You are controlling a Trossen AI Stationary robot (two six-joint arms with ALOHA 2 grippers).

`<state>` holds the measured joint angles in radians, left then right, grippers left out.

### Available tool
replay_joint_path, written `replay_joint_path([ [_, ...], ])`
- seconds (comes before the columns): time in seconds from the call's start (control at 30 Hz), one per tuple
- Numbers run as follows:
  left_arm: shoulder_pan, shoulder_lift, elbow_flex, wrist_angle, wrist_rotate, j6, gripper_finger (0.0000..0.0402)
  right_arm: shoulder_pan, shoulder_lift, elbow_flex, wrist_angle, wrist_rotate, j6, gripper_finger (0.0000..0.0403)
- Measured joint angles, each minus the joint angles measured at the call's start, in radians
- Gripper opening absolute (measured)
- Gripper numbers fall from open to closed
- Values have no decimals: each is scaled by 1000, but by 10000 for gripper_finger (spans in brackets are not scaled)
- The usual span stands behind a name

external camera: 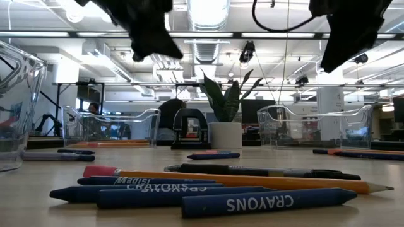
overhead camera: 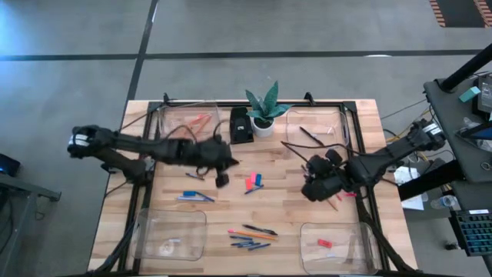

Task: Sort crayons/erasers/pens/pencils in bins
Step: Put the black pen into the top right transparent bin

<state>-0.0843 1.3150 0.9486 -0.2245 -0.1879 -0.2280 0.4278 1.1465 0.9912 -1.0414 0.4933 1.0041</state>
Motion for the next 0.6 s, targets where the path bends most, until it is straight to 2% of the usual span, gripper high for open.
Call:
replay_joint_path([
  [0.17, -168, 3, -5, 88, -113, -30, 1, 2, 51, -2, 25, -4, -15, 176],
  [0.3, -264, 21, -5, 121, -174, -63, 1, 1, 119, -2, 75, -3, -88, 176],
  [0.5, -315, 67, -6, 111, -211, -166, 1, 1, 221, -2, 172, -9, -208, 176],
  [0.6, -319, 85, -7, 109, -209, -204, 1, -9, 257, -2, 234, -59, -269, 176],
])
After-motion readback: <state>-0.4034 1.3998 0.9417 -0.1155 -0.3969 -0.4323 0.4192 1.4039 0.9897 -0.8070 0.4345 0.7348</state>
